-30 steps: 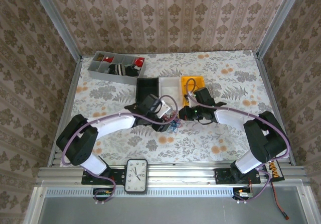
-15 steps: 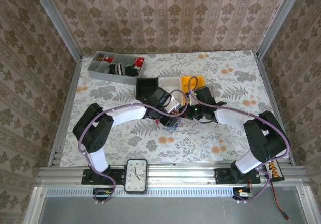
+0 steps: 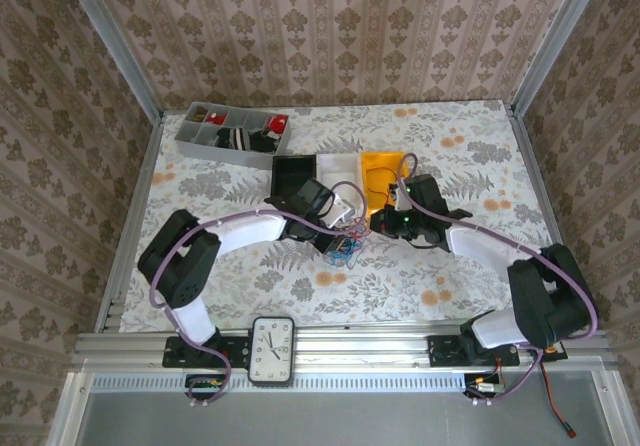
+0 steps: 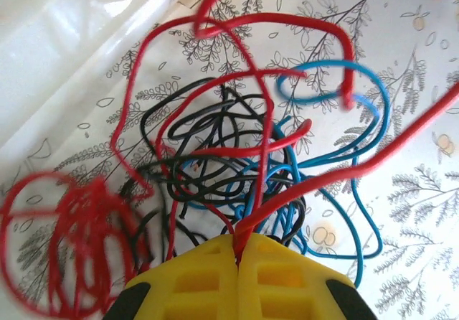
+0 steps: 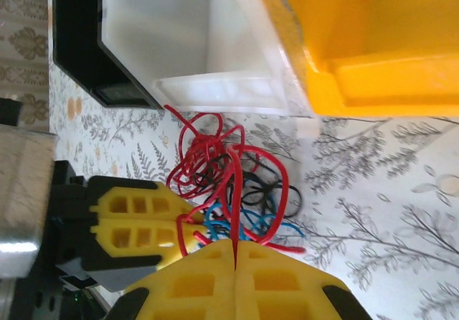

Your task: Untangle the cables

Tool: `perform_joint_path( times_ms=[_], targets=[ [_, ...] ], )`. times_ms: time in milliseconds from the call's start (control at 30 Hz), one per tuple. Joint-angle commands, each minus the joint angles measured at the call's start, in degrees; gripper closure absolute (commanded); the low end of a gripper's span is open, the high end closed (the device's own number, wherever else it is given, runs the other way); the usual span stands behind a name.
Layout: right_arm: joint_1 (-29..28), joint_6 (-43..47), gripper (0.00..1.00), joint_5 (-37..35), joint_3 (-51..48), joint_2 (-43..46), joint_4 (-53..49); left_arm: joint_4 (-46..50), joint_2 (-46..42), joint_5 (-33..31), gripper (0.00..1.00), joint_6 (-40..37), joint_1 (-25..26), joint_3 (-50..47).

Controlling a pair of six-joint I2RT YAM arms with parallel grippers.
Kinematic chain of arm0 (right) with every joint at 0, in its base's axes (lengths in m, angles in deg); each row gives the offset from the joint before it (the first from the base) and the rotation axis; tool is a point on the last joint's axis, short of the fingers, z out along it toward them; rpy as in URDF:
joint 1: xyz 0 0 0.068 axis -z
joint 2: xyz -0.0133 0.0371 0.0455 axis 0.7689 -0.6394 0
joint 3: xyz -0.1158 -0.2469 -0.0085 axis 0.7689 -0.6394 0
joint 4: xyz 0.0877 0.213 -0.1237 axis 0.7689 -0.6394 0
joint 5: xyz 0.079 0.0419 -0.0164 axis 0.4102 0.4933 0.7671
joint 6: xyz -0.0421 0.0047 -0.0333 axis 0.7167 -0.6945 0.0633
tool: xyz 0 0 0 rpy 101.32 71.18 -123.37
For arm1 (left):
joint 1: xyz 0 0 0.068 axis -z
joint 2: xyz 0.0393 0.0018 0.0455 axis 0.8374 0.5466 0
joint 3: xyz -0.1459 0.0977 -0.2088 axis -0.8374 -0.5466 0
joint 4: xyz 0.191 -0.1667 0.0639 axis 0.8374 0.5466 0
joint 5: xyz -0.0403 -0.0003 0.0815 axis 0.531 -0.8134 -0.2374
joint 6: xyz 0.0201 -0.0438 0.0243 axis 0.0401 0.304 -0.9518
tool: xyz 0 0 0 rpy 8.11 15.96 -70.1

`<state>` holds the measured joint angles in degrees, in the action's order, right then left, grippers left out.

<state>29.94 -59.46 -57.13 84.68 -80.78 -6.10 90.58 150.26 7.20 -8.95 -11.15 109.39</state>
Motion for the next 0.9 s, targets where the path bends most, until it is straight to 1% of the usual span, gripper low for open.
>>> perform_joint_path(
  times_ms=[0,100,167,233,300,367,433,467,567,633,700,767,867],
  targets=[
    [2.78,-2.5,1.0,-6.9,-2.47,4.69,-4.87,2.07,-2.68,-3.4,1.0,4.46,-2.92,-4.28],
    [4.39,-4.52,1.0,-11.88,-4.96,8.31,-6.47,1.23,-3.58,-4.54,1.0,6.51,-4.35,-6.28],
    [5.29,-6.27,1.0,-16.76,-6.19,10.76,-8.54,1.2,-3.64,-4.84,1.0,7.51,-5.08,-6.74],
    [6.14,-8.06,1.0,-20.87,-7.65,13.12,-10.04,1.51,-3.41,-6.9,1.0,7.91,-5.35,-6.98],
    [6.75,-9.83,1.0,-24.05,-8.61,14.73,-11.61,2.06,-2.99,-9.4,1.0,7.92,-5.61,-6.83],
    [7.0,-9.95,1.0,-24.89,-9.27,15.56,-11.22,1.99,-2.81,-8.92,1.0,7.13,-5.82,-6.86],
    [6.72,-7.0,1.0,-20.66,-8.82,15.35,-8.17,1.85,-2.81,-6.96,1.0,5.94,-5.75,-6.8],
    [6.06,-5.18,0.97,-18.31,-8.28,15.15,-6.67,1.69,-2.93,-6.09,1.0,5.5,-5.73,-6.8],
    [1.97,0.69,0.79,-13.94,-5.41,14.33,-3.99,1.41,-3.31,-4.95,1.0,4.72,-5.59,-6.82],
    [-0.4,2.89,0.71,-10.73,-3.3,12.01,-2.84,0.97,-3.42,-4.75,1.0,4.5,-5.51,-6.98],
    [-1.68,3.32,0.69,-6.77,-1.51,8.89,-0.86,0.56,-3.29,-4.82,1.0,4.69,-5.18,-7.07],
    [-3.43,4.07,0.68,-3.9,0.83,5.54,0.85,0.43,-3.08,-5.25,1.0,5.14,-4.72,-7.02],
    [-6.46,6.66,0.68,-1.87,5.67,-0.16,0.15,0.44,-3.33,-5.86,1.0,5.37,-4.59,-7.15]
  ],
)
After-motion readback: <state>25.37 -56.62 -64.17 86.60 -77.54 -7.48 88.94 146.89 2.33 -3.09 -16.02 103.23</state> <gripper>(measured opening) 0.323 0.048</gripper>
